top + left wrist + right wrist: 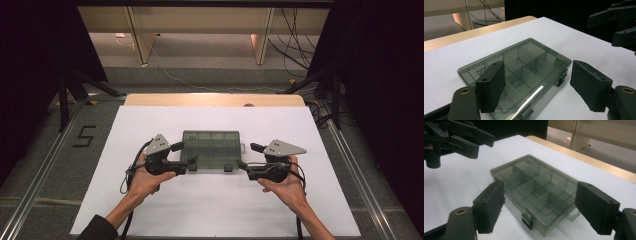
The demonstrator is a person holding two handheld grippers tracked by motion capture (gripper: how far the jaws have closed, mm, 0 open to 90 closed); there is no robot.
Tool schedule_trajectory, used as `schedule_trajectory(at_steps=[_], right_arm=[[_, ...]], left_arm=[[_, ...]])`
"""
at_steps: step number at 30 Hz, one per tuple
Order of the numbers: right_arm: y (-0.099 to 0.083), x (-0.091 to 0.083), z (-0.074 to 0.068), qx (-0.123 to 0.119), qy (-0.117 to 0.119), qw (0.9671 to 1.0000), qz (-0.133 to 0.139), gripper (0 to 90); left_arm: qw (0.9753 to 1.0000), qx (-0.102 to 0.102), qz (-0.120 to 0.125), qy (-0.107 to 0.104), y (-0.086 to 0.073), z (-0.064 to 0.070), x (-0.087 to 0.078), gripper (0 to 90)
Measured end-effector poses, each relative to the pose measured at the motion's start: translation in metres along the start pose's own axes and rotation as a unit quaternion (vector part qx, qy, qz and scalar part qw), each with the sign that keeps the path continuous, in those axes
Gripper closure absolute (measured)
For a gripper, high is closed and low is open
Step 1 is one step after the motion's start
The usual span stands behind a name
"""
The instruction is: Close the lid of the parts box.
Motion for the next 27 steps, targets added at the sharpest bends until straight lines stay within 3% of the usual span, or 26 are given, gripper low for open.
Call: schedule_trajectory(at_steps=[5, 7, 11, 18, 21, 25, 27], right_arm=[[-0.003, -0.009, -0.002, 0.002, -0.007, 0.9999, 0.009, 20.9], [-0.004, -0.014, -0.006, 0.009, 0.001, 0.9999, 0.012, 20.7], [-0.005, -0.020, -0.010, 0.014, -0.002, 0.9993, 0.033, 20.7], [-0.010, -0.027, -0.018, 0.016, 0.004, 0.9993, 0.034, 20.7], [-0.012, -0.029, -0.020, 0.017, 0.005, 0.9990, 0.040, 20.1], [-0.013, -0.032, -0.023, 0.012, -0.007, 0.9989, 0.045, 19.7], [-0.013, -0.033, -0.026, 0.014, 0.002, 0.9990, 0.043, 19.6]], left_arm=[[1.0000, -0.001, 0.009, -0.001, -0.003, 0.003, -0.008, 25.0], [0.9999, -0.003, 0.011, -0.006, -0.005, 0.005, -0.013, 24.2], [0.9998, -0.001, 0.017, -0.007, -0.008, 0.007, -0.017, 22.7], [0.9997, 0.000, 0.023, -0.010, -0.010, 0.012, -0.025, 22.0], [0.9995, 0.016, 0.025, -0.008, -0.011, 0.014, -0.028, 21.9], [0.9994, 0.015, 0.029, -0.010, -0.012, 0.018, -0.032, 21.9], [0.9993, 0.016, 0.031, -0.011, -0.012, 0.019, -0.034, 21.9]])
Point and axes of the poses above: each handheld gripper's, and its own axes: x roughly forward along the jaws, y roughly out of its top, z roughly to its right, the point moved 3 cm from there along x, roughly forward along the jaws
